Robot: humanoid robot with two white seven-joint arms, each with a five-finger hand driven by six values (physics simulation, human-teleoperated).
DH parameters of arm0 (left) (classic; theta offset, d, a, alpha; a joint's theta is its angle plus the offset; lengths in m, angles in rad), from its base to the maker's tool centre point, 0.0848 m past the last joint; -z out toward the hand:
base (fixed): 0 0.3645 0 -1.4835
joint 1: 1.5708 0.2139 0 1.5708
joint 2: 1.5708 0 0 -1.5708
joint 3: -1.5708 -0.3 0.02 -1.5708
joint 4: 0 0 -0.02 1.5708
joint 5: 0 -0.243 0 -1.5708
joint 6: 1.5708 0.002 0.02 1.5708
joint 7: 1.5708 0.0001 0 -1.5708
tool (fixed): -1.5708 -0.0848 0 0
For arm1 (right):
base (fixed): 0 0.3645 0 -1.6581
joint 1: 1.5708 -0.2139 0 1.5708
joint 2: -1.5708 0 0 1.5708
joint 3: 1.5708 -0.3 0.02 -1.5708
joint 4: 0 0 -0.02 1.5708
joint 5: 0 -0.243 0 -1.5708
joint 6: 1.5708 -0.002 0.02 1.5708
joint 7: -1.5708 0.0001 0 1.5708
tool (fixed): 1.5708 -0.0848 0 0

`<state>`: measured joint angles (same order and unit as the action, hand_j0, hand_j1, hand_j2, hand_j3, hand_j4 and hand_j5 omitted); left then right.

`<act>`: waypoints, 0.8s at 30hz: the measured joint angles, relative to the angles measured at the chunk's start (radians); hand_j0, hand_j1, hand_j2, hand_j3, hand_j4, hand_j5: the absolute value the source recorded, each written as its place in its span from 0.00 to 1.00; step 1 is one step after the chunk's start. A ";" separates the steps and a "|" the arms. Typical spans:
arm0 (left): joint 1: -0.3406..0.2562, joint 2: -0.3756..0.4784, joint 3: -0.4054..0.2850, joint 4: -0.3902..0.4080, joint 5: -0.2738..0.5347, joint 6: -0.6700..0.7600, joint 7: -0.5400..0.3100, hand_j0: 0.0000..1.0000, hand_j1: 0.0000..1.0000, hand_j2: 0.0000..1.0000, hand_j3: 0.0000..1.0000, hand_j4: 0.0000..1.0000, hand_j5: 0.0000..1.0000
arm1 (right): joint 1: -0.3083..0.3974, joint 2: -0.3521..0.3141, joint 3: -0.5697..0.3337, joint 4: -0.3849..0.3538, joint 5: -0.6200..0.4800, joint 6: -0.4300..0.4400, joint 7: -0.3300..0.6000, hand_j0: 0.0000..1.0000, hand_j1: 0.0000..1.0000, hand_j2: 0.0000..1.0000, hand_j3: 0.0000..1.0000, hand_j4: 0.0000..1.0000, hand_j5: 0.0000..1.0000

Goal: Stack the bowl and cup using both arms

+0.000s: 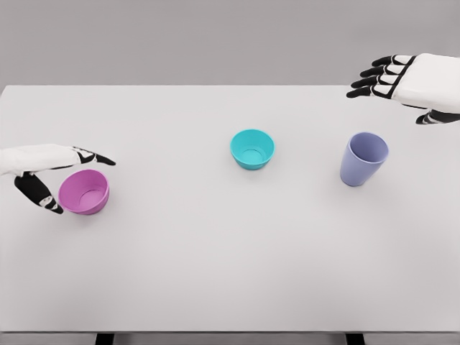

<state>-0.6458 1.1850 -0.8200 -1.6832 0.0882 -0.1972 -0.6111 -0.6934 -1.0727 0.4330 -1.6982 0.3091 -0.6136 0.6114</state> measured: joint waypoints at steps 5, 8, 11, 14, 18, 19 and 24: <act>0.000 -0.011 -0.015 0.000 -0.008 0.036 0.000 1.00 1.00 1.00 1.00 1.00 1.00 | -0.002 0.000 0.000 0.000 0.000 0.000 0.000 1.00 1.00 1.00 1.00 1.00 1.00; 0.000 -0.019 -0.018 0.001 -0.016 0.066 0.000 1.00 1.00 1.00 1.00 1.00 1.00 | 0.000 0.000 0.000 0.000 0.000 0.000 0.000 1.00 1.00 1.00 1.00 1.00 1.00; 0.000 -0.024 -0.020 0.001 -0.023 0.085 0.000 1.00 1.00 1.00 1.00 1.00 1.00 | 0.000 -0.001 0.000 0.000 0.000 0.000 0.000 1.00 1.00 1.00 1.00 1.00 1.00; 0.000 -0.028 -0.023 0.001 -0.032 0.093 0.000 1.00 1.00 1.00 1.00 1.00 1.00 | 0.000 -0.001 0.000 0.000 0.000 0.000 0.000 1.00 1.00 1.00 1.00 1.00 1.00; 0.000 -0.039 -0.028 0.001 -0.053 0.097 0.000 1.00 1.00 1.00 1.00 1.00 1.00 | 0.000 -0.001 0.000 0.000 0.000 0.000 0.000 1.00 1.00 1.00 1.00 1.00 1.00; 0.000 -0.041 -0.029 0.002 -0.058 0.097 0.000 1.00 1.00 1.00 1.00 1.00 1.00 | 0.000 -0.001 0.000 0.000 0.000 0.000 0.000 1.00 1.00 1.00 1.00 1.00 1.00; 0.000 -0.054 -0.031 0.006 -0.086 0.098 0.000 1.00 1.00 1.00 1.00 1.00 1.00 | 0.000 -0.001 0.000 0.000 0.000 0.000 0.000 1.00 1.00 1.00 1.00 1.00 1.00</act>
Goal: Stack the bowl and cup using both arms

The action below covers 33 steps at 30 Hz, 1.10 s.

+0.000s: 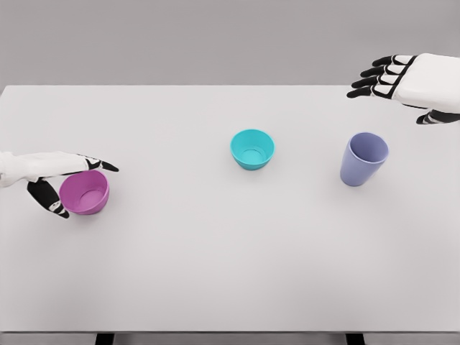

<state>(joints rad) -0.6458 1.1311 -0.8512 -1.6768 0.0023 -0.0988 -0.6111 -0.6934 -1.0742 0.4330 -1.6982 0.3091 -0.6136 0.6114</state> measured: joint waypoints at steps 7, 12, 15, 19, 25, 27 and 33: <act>0.005 -0.011 -0.001 0.002 -0.032 0.000 0.000 1.00 1.00 1.00 1.00 1.00 1.00 | 0.000 0.000 0.000 0.000 0.000 0.000 0.000 1.00 1.00 1.00 1.00 1.00 1.00; 0.008 -0.016 -0.004 0.006 -0.047 0.000 0.000 1.00 1.00 1.00 1.00 1.00 1.00 | 0.000 0.000 0.000 0.000 0.000 0.000 0.000 1.00 1.00 1.00 1.00 1.00 1.00; 0.008 -0.021 -0.007 0.011 -0.053 0.000 0.000 1.00 1.00 1.00 1.00 1.00 1.00 | 0.000 0.000 0.000 0.000 0.000 0.000 0.000 1.00 1.00 1.00 1.00 1.00 1.00; 0.009 -0.035 -0.011 0.024 -0.064 0.000 0.000 1.00 1.00 1.00 1.00 1.00 1.00 | 0.000 0.000 0.000 0.000 0.000 0.000 0.000 1.00 1.00 1.00 1.00 1.00 1.00; 0.011 -0.042 -0.013 0.029 -0.067 0.000 0.000 0.92 0.92 0.92 0.92 0.92 0.92 | 0.000 0.000 0.000 0.000 0.000 0.000 0.000 1.00 1.00 1.00 1.00 1.00 1.00; 0.011 -0.042 -0.014 0.029 -0.067 0.000 0.000 0.83 0.83 0.83 0.83 0.83 0.83 | 0.000 -0.001 0.000 0.000 0.000 0.000 0.000 1.00 1.00 1.00 1.00 1.00 1.00; 0.011 -0.041 -0.013 0.029 -0.067 0.000 0.000 0.73 0.73 0.73 0.73 0.73 0.73 | 0.000 -0.001 0.000 0.001 0.000 0.000 0.000 1.00 1.00 1.00 1.00 1.00 1.00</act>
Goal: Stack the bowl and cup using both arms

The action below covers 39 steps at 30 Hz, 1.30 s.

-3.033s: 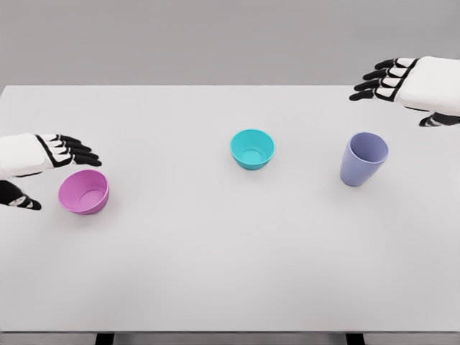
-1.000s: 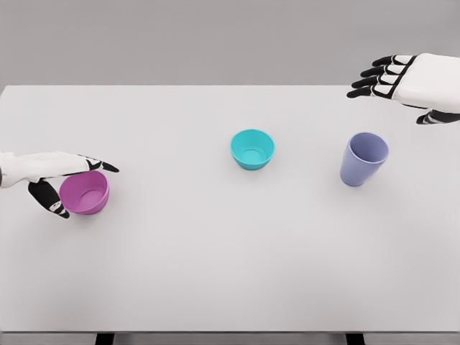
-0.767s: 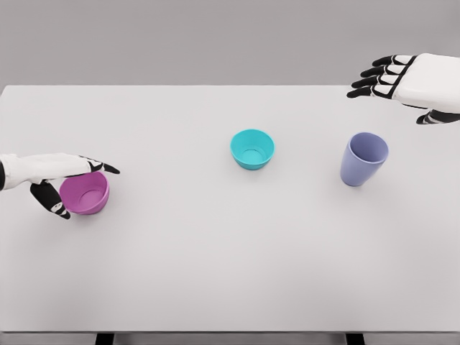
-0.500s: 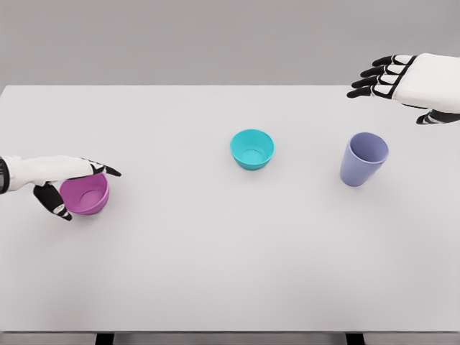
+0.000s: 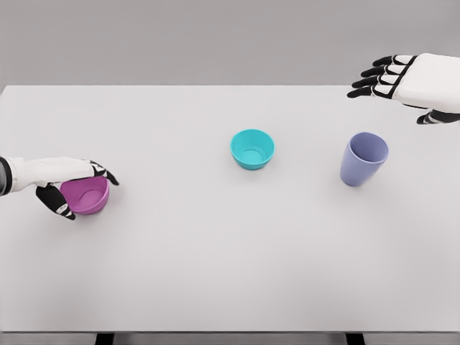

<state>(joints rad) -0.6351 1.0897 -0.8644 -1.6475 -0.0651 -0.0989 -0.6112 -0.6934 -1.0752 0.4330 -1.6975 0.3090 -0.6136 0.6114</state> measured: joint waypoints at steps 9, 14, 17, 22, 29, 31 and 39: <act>-0.023 0.001 0.006 -0.009 0.000 -0.001 0.000 0.70 0.70 0.70 0.70 0.70 0.70 | 0.000 -0.001 0.000 0.004 0.000 0.000 0.000 1.00 1.00 1.00 1.00 1.00 1.00; -0.048 0.000 0.009 -0.017 0.000 -0.003 0.000 0.70 0.70 0.70 0.70 0.70 0.70 | 0.000 -0.001 0.000 0.004 0.000 0.000 0.000 1.00 1.00 1.00 1.00 1.00 1.00; -0.061 -0.001 0.011 -0.027 0.001 -0.005 0.000 0.70 0.70 0.70 0.70 0.70 0.70 | 0.000 -0.001 0.000 0.004 0.000 0.000 0.000 1.00 1.00 1.00 1.00 1.00 1.00; -0.080 -0.003 0.013 -0.042 0.001 -0.010 0.000 0.69 0.69 0.69 0.69 0.69 0.69 | 0.000 -0.001 0.000 0.004 0.000 0.000 0.000 1.00 1.00 1.00 1.00 1.00 1.00; -0.109 -0.036 0.012 -0.048 0.001 -0.013 0.000 0.69 0.69 0.69 0.69 0.69 0.69 | 0.000 -0.001 0.000 0.004 0.000 0.000 0.000 1.00 1.00 1.00 1.00 1.00 1.00; -0.118 -0.051 0.011 -0.048 0.001 -0.012 0.000 0.69 0.69 0.69 0.69 0.69 0.69 | 0.000 -0.001 0.000 0.004 0.000 0.000 0.000 1.00 1.00 1.00 1.00 1.00 1.00; -0.147 -0.113 0.006 -0.045 -0.002 -0.008 0.000 0.69 0.69 0.69 0.69 0.69 0.69 | 0.000 -0.001 0.000 0.004 0.000 0.000 0.000 1.00 1.00 1.00 1.00 1.00 1.00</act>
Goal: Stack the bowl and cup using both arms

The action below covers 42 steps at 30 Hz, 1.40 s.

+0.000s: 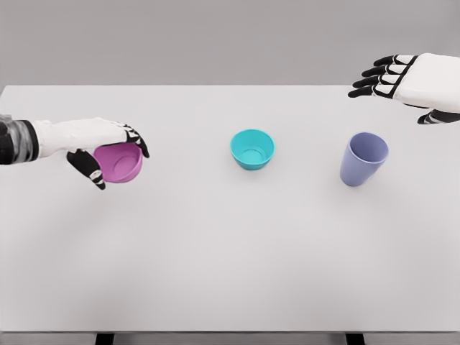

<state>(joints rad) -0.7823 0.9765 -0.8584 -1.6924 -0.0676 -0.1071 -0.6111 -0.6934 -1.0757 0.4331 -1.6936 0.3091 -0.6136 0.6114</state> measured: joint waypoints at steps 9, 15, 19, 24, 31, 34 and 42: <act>-0.021 -0.069 -0.002 0.006 -0.030 0.004 0.000 0.69 0.69 0.69 0.69 0.69 0.69 | 0.000 0.000 0.000 0.000 0.000 0.000 0.000 1.00 1.00 1.00 1.00 1.00 1.00; -0.038 -0.105 -0.002 0.007 -0.040 0.004 0.000 0.69 0.69 0.69 0.69 0.69 0.69 | 0.000 0.000 0.000 0.000 0.000 0.000 0.000 1.00 1.00 1.00 1.00 1.00 1.00; -0.051 -0.139 -0.004 0.007 -0.049 0.005 0.000 0.69 0.69 0.69 0.69 0.69 0.69 | 0.000 0.000 0.000 0.000 0.000 0.000 0.000 1.00 1.00 1.00 1.00 1.00 1.00; -0.061 -0.183 -0.004 0.007 -0.064 0.005 0.000 0.69 0.69 0.69 0.69 0.69 0.69 | 0.002 -0.001 0.000 0.000 0.000 0.000 0.000 1.00 1.00 1.00 1.00 1.00 1.00; -0.072 -0.241 -0.005 0.007 -0.086 0.005 0.000 0.69 0.69 0.69 0.69 0.69 0.69 | 0.000 -0.002 0.000 0.000 0.000 0.000 0.000 1.00 1.00 1.00 1.00 1.00 1.00; -0.075 -0.266 -0.005 0.007 -0.095 0.006 0.000 0.69 0.69 0.69 0.69 0.69 0.69 | 0.002 -0.002 0.000 0.000 0.000 0.000 0.000 1.00 1.00 1.00 1.00 1.00 1.00; -0.090 -0.329 -0.006 0.020 -0.121 0.008 0.000 0.69 0.69 0.69 0.69 0.69 0.69 | 0.000 -0.002 0.000 0.000 0.000 0.000 0.000 1.00 1.00 1.00 1.00 1.00 1.00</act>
<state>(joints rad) -0.8728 0.6470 -0.8644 -1.6725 -0.1884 -0.0993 -0.6113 -0.6933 -1.0773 0.4330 -1.6936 0.3090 -0.6136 0.6114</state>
